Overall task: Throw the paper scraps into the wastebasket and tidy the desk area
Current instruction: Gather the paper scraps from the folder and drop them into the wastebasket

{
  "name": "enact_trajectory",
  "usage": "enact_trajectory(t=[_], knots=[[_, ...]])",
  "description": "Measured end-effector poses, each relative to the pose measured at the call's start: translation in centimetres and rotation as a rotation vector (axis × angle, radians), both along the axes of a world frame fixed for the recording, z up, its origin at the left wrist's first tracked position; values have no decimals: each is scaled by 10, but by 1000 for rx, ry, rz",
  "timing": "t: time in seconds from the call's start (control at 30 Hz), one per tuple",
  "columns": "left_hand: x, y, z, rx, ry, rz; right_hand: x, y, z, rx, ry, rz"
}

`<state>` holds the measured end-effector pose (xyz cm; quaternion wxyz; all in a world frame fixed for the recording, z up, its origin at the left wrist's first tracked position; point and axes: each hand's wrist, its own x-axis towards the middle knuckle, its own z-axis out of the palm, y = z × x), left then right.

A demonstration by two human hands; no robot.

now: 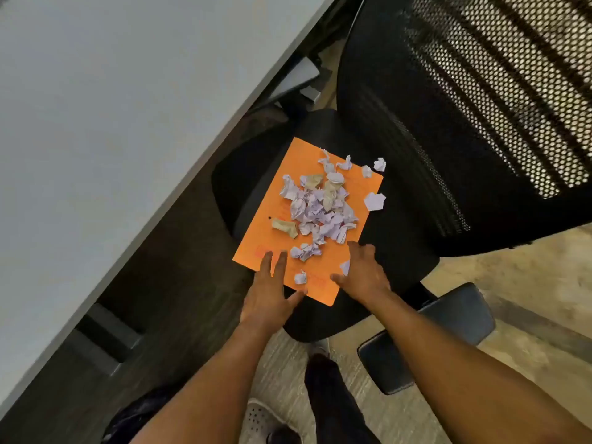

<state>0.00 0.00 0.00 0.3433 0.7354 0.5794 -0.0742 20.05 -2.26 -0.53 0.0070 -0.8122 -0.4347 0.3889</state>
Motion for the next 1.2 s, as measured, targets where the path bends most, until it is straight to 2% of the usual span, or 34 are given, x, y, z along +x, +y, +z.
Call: enact_trajectory(t=[0.07, 0.23, 0.4, 0.5, 0.6, 0.67, 0.77, 0.93, 1.03, 1.2], knots=[[10, 4, -12, -51, -44, 80, -1, 6, -8, -6, -5, 20], [31, 10, -33, -98, -59, 134, -2, 10, -28, 16, -28, 56], [38, 13, -48, -33, -123, 132, 1, 16, -39, 122, -64, 5], [37, 20, -52, 38, -171, 205, 7, 23, -42, 212, -31, -115], [35, 29, -53, 134, -245, 299, 10, 32, -42, 371, 28, -226], [33, 35, -53, 213, -260, 336, 11, 36, -42, 487, -13, -249], [28, 44, -57, 331, -161, 193, 12, 42, -46, 500, -98, -197], [33, 51, -76, 309, -2, -44, 14, 52, -61, 459, -68, 15], [48, 52, -81, 314, 58, -6, 14, 54, -72, 520, -52, 46], [58, 46, -91, 388, 37, 34, 16, 57, -84, 540, -189, 150]])
